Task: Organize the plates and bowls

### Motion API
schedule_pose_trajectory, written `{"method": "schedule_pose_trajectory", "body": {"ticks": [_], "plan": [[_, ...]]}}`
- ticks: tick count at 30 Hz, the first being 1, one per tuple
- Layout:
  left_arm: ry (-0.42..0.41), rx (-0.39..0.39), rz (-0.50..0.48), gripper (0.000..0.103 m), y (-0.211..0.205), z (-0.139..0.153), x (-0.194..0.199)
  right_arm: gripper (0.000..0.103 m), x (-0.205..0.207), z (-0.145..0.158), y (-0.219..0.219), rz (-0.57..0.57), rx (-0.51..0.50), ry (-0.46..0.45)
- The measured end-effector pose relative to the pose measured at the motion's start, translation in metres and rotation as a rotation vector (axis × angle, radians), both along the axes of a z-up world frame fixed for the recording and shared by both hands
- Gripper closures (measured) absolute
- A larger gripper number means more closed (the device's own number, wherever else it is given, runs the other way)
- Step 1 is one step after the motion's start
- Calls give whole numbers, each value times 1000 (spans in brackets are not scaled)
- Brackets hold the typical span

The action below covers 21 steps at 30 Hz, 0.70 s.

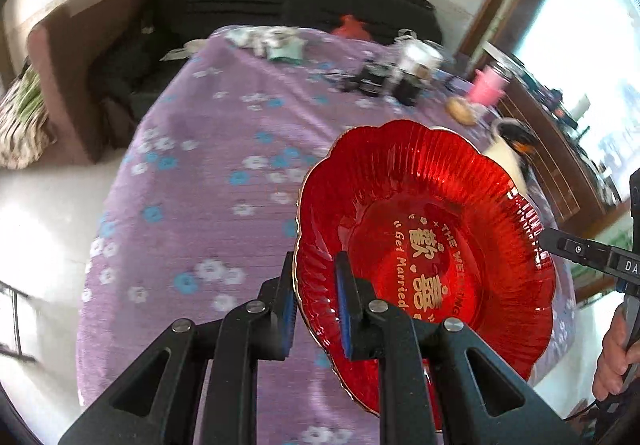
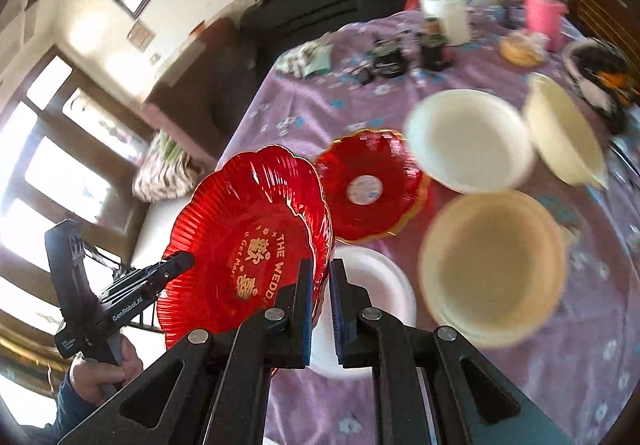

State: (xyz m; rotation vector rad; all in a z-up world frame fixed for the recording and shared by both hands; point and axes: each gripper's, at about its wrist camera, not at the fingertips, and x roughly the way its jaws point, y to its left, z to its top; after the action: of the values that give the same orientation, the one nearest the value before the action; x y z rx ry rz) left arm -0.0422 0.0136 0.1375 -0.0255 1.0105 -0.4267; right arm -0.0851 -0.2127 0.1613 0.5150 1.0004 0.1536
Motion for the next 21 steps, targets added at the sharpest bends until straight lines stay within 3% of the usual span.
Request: {"method": "schedule_pose_trajectory", "body": {"ticks": [11,21], "plan": [[-32,8,-264,88,-143,9,-43,94,-118,-1,-107,-249,34,7],[-15,19,-461,88,-264,-12,-82,94,-216,-15,-192,-462,42,44]]}}
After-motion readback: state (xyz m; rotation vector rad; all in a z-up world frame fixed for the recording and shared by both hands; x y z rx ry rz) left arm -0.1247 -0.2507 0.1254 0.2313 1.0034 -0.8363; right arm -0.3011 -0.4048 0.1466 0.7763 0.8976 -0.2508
